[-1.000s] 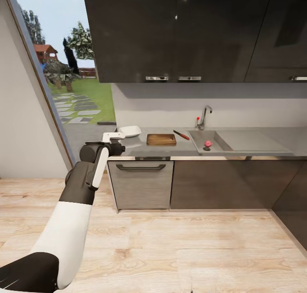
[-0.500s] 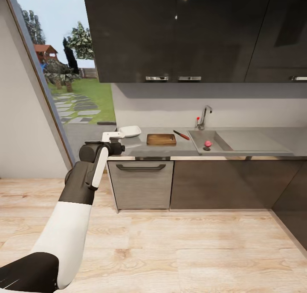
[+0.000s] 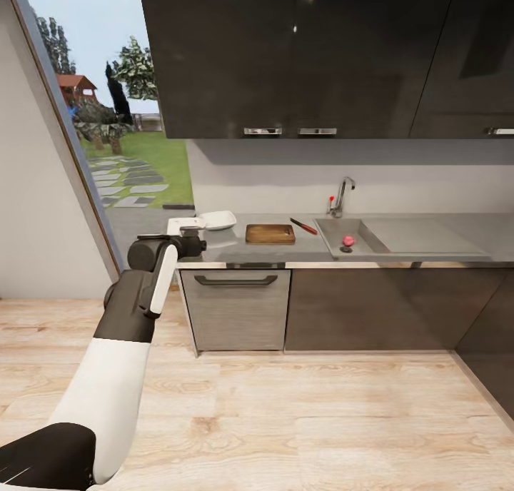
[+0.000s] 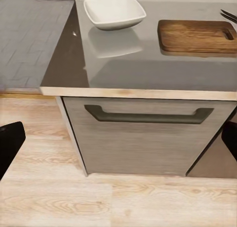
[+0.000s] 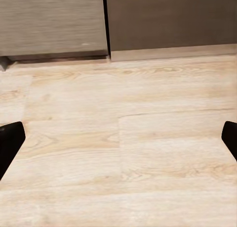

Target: In the kitchen, take the Vidalia onion out of the sink, dice it on the chopping board with the paring knife, put the diced onion into the bowl on the countertop, then place both the paring knife and the chopping board into the sink.

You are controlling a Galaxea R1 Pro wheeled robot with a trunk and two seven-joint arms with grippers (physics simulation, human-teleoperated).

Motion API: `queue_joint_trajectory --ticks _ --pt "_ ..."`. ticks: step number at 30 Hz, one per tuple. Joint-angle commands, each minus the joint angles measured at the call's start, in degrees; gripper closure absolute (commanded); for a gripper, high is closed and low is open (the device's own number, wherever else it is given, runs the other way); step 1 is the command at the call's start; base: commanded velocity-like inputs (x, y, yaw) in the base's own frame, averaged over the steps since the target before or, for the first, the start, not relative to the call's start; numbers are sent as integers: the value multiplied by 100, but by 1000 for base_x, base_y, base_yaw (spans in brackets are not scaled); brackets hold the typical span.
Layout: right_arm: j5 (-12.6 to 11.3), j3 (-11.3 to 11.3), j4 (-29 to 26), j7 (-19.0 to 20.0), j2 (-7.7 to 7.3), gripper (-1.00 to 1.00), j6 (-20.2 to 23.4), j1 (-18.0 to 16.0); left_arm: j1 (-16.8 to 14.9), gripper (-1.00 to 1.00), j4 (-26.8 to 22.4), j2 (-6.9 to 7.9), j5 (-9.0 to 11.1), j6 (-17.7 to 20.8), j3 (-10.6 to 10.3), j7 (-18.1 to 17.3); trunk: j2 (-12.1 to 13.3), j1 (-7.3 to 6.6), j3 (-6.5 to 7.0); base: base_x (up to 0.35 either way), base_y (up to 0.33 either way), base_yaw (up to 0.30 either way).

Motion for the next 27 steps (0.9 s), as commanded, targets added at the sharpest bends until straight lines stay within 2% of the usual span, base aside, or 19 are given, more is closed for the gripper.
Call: queue_joint_trajectory --ticks 1,17,27 --pt "-23 39 3 -34 7 -100 -14 -7 -6 -100 -3 2 41 21 -5 45 -12 4 -13 0 0 0" --pt "-19 48 0 -35 27 -100 -3 -8 -6 -100 39 10 48 21 -5 45 -12 4 -13 0 0 0" --pt "-22 35 -3 -55 -41 -100 49 -10 -6 -100 56 21 42 21 -5 45 -12 4 -13 0 0 0"
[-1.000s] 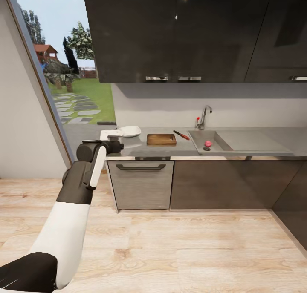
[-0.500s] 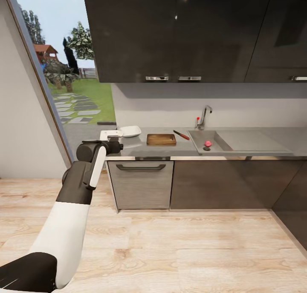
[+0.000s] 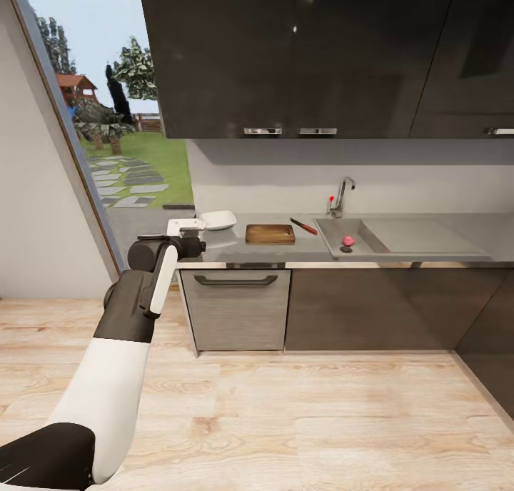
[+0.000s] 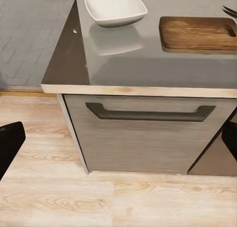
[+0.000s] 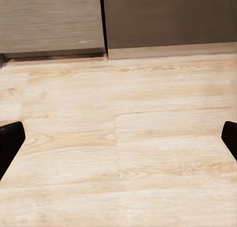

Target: In the kitchen, take the Vidalia onion out of the sink, dice it on the chopping board with the paring knife, put the diced onion into the bowl on the countertop, then place both the paring knife and the chopping board into the sink.

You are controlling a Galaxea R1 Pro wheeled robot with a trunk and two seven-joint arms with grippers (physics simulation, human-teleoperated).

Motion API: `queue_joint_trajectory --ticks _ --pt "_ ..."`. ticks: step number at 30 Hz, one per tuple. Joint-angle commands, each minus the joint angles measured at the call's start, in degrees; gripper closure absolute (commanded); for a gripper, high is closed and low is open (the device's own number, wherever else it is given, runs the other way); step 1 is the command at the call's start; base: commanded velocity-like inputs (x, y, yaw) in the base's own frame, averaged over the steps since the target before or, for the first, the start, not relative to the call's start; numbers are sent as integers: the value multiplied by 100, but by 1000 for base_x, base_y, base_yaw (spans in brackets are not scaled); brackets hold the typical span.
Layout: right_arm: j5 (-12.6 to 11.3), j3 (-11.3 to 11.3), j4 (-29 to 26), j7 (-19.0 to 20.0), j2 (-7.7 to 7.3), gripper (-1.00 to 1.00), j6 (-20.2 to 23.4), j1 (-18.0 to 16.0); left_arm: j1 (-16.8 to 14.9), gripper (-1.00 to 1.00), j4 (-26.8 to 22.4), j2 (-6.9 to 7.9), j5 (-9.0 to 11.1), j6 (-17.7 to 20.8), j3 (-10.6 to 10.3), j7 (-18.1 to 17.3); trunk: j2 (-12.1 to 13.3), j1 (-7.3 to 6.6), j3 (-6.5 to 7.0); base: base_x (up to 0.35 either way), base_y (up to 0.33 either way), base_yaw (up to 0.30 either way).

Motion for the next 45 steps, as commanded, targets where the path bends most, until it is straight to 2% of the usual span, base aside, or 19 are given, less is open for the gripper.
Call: queue_joint_trajectory --ticks 1,14,16,19,22,29,32,37,40,45 --pt "-22 41 2 -27 2 -100 -15 -5 -6 -100 -6 1 43 21 -5 45 -12 4 -13 0 0 0" --pt "-95 27 -89 -65 42 -100 -129 -3 -6 -100 -7 24 41 21 30 45 -12 4 -13 0 0 0" --pt "-250 27 -85 -81 51 -100 -135 -4 -6 -100 -9 47 41 21 36 45 -12 4 -13 0 0 0" --pt "-622 31 -94 -88 41 -100 -151 -5 -6 -100 -10 60 41 21 39 45 -12 4 -13 0 0 0" --pt "-740 33 -108 -91 34 -100 -162 -5 -6 -100 -4 62 41 21 46 45 -12 4 -13 0 0 0" --pt "-776 41 -114 -77 56 -100 -268 -3 -6 -100 -1 61 35 21 88 45 -12 4 -13 0 0 0" --pt "-778 43 -70 -92 77 -100 -887 -5 -6 -100 -8 63 36 21 91 45 -12 4 -13 0 0 0" --pt "-773 44 -10 -107 192 -100 -892 -5 -6 -100 -27 63 40 28 92 45 -12 4 -13 0 0 0" --pt "-768 44 3 -104 204 -100 -892 -3 -6 -100 -41 64 41 29 92 45 -12 4 -13 0 0 0" --pt "-768 44 73 -75 87 -100 -885 -5 -6 -100 -46 65 41 30 92 44 -12 4 -13 0 0 0"
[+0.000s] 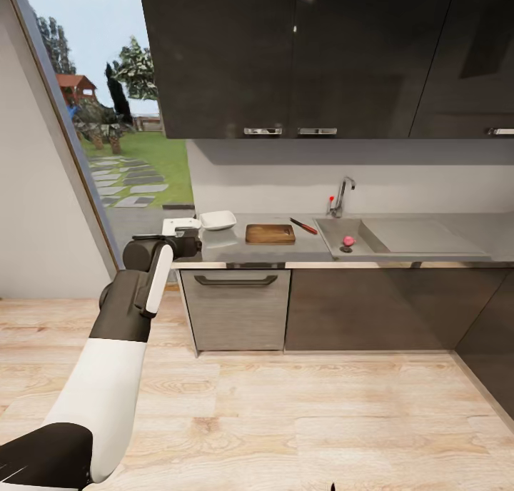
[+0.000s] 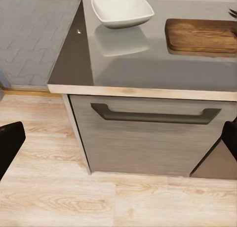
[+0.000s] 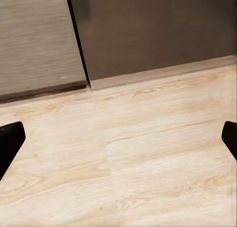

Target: In the kitchen, take the Vidalia onion out of the sink, dice it on the chopping board with the paring knife, put the diced onion into the bowl on the countertop, then place both the paring knife and the chopping board into the sink.

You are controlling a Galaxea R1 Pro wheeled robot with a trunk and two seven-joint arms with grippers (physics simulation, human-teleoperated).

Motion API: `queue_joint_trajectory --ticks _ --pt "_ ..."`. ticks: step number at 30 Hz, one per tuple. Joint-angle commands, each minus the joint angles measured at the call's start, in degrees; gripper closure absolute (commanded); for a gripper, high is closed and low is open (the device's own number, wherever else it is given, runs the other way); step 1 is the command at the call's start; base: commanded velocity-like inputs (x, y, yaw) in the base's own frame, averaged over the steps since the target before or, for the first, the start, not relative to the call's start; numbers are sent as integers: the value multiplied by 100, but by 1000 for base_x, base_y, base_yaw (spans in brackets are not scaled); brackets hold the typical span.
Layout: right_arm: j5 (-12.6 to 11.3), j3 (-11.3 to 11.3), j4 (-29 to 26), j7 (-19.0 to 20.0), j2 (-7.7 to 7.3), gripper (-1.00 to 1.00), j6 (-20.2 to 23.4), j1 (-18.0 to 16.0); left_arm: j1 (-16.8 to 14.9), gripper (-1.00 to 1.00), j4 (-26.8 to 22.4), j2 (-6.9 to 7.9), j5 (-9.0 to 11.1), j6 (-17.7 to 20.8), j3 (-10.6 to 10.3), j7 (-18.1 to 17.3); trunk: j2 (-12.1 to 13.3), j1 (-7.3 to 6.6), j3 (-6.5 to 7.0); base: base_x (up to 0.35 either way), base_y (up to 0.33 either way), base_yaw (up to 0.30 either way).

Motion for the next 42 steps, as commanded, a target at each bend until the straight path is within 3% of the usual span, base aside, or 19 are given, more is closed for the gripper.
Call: queue_joint_trajectory --ticks 1,4,6,8,11,13,14,19,30,35,36,42 --pt "6 46 5 -52 -8 -100 71 -5 -6 -100 -1 2 41 21 -4 45 -13 4 -13 0 0 0" --pt "14 49 15 -11 -77 -100 644 -5 -6 -100 20 6 41 27 -4 45 -13 4 -13 0 0 0" --pt "25 60 16 9 -105 -100 700 -5 -6 -100 28 15 41 29 -1 46 -13 4 -13 0 0 0" --pt "32 70 20 17 -114 -100 569 -5 -6 -100 30 16 41 29 1 46 -13 4 -13 0 0 0" --pt "42 78 38 40 -120 -100 -19 0 -6 -100 28 19 41 30 3 47 -13 4 -13 0 0 0" --pt "45 79 45 138 -118 -100 -19 9 -6 -100 27 22 41 30 7 45 -13 4 -13 0 0 0" --pt "49 81 49 397 -121 -100 -19 32 -6 -100 27 24 41 30 11 46 -13 4 -13 0 0 0" --pt "44 79 45 985 -123 -100 -19 170 -6 -100 25 25 41 30 13 44 -13 4 -13 0 0 0" --pt "6 73 37 1261 -159 -100 -19 671 -6 -100 16 25 41 30 21 45 -13 4 -13 0 0 0" --pt "-3 73 25 1274 -163 -100 -19 1058 -6 -100 27 25 41 30 22 46 -13 4 -13 0 0 0" --pt "-4 73 10 1280 -160 -100 -19 1311 -6 -100 27 25 41 30 22 46 -13 4 -13 0 0 0" --pt "-4 64 -76 1290 -164 -100 -19 1672 -6 -100 36 25 41 30 22 47 -13 4 -13 0 0 0"
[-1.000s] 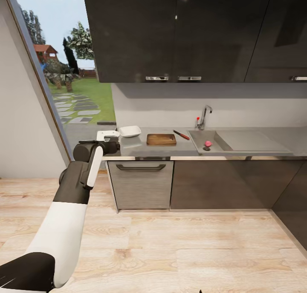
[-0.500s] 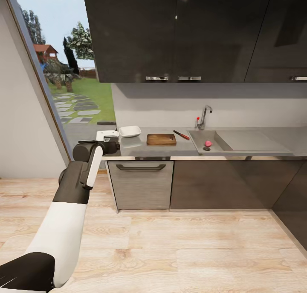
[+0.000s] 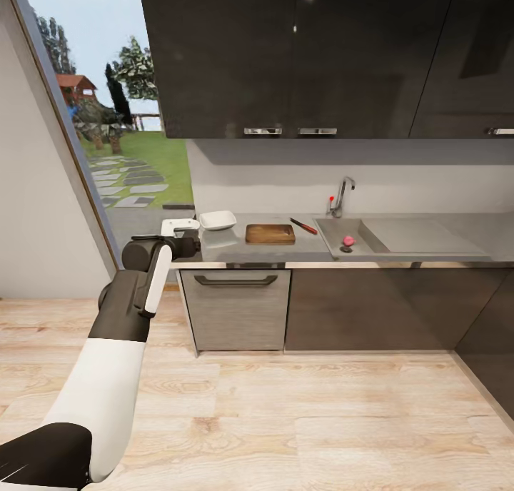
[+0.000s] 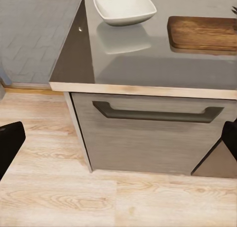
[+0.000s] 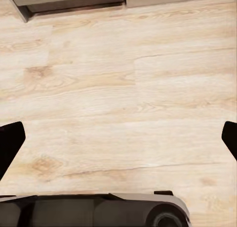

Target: In the kitchen, take the Vidalia onion out of the sink, dice it on the chopping board with the paring knife, put the diced onion into the bowl on the countertop, then place both the paring knife and the chopping board into the sink.

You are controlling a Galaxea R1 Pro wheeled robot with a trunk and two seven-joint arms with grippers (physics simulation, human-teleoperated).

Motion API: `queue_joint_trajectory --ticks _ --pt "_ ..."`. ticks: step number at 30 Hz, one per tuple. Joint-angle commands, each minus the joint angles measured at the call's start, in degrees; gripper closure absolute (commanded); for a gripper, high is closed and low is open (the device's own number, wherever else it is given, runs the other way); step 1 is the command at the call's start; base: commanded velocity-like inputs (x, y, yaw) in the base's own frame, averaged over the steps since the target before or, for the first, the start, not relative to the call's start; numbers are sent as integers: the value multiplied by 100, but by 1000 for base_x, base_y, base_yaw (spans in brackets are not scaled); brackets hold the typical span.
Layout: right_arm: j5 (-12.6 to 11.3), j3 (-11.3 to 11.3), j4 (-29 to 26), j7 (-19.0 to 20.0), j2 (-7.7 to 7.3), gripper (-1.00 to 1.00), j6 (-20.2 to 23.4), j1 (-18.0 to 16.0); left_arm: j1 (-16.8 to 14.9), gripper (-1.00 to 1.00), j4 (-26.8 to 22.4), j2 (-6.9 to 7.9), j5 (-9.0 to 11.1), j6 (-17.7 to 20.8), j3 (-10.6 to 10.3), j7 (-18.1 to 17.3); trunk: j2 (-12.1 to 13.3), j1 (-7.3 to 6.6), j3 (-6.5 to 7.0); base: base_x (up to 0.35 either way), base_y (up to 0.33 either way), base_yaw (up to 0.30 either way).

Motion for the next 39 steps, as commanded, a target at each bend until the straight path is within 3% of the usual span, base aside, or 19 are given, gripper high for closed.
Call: queue_joint_trajectory --ticks 1,3,4,7,18,25,39 --pt "-62 29 -64 28 0 -100 -7 19 -5 -100 -1 0 41 21 -5 45 -11 4 -11 0 0 0" --pt "-60 24 -213 25 2 -100 -7 33 -5 -100 5 0 41 21 -5 44 -11 4 -11 0 0 0" --pt "-54 17 -671 9 4 -100 -7 43 -5 -100 9 -5 41 21 -5 45 -11 4 -11 0 0 0" --pt "-47 -6 -1063 -31 0 -100 -7 46 -5 -100 11 -8 41 21 -5 45 -11 4 -11 0 0 0" --pt "-15 -11 -2121 -467 -113 -100 70 48 -5 -100 -53 -11 51 29 -63 37 -11 4 -11 0 0 0" --pt "-11 -10 -2256 -477 -194 -100 229 48 -5 -100 -102 -14 58 48 -58 37 -11 4 -11 61 -1 0" --pt "-9 18 -2206 -435 -223 -100 207 48 -5 -100 -275 -44 59 56 -70 37 -11 4 -11 261 -161 0"
